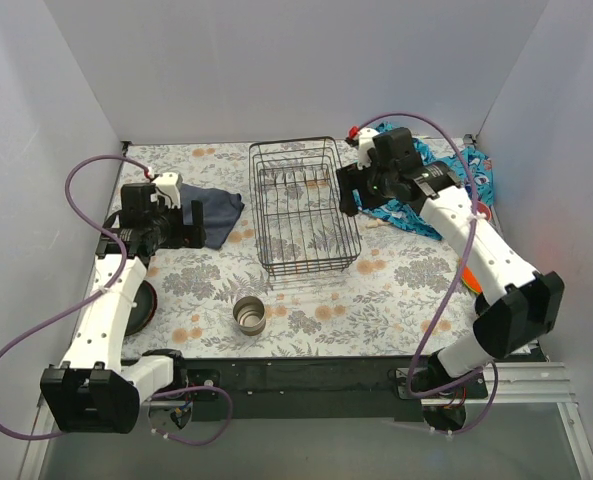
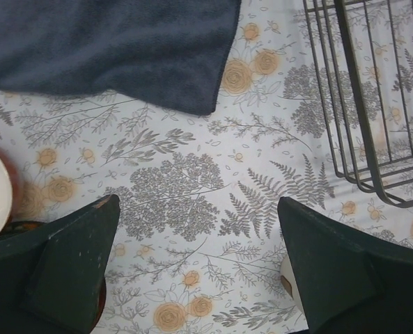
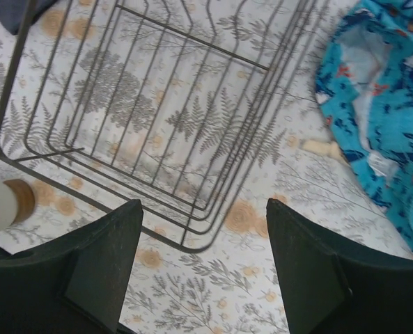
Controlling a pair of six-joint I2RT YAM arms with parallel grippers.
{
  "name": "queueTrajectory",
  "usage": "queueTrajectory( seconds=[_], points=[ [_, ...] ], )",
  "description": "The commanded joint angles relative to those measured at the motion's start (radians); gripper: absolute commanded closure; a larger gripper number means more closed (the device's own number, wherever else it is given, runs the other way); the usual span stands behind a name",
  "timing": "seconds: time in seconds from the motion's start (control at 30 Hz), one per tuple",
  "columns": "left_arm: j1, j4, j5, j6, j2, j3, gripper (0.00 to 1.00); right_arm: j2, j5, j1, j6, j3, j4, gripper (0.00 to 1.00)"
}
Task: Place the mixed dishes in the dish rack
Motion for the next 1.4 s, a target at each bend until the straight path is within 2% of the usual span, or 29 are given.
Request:
queueTrajectory(
  seconds=[0.0, 0.2, 0.27, 0.37, 0.5, 0.9, 1.0, 1.23, 1.37],
  points=[
    [0.021, -0.031, -0.120, 0.000, -0.068, 0.049, 0.02, 0.118, -0.124, 0.061, 0.066, 0.126, 0.005, 0.21],
    [0.127, -0.054, -0.339, -0.026, -0.090, 0.055, 0.02, 0.301, -0.086, 0.231, 0.116, 0.271, 0.013, 0.21],
    [0.130, -0.063, -0.361, -0.025, -0.107, 0.046, 0.02, 0.374, -0.010, 0.286, 0.145, 0.341, 0.014, 0.21],
    [0.133, -0.077, -0.346, -0.022, -0.133, 0.020, 0.02, 0.472, 0.122, 0.347, 0.193, 0.442, 0.007, 0.22],
    [0.135, -0.097, -0.344, -0.016, -0.169, -0.010, 0.02, 0.575, 0.215, 0.393, 0.234, 0.547, -0.009, 0.24],
    [0.147, -0.126, -0.318, 0.026, -0.206, -0.065, 0.02, 0.743, 0.202, 0.430, 0.247, 0.638, -0.006, 0.31],
    [0.150, -0.120, -0.312, 0.026, -0.203, -0.066, 0.02, 0.750, 0.212, 0.430, 0.239, 0.634, -0.009, 0.36],
    [0.152, -0.089, -0.294, 0.037, -0.193, -0.079, 0.02, 0.717, 0.210, 0.430, 0.204, 0.584, -0.009, 0.61],
    [0.152, -0.067, -0.275, 0.038, -0.179, -0.074, 0.02, 0.677, 0.209, 0.430, 0.193, 0.526, -0.009, 0.64]
  ],
)
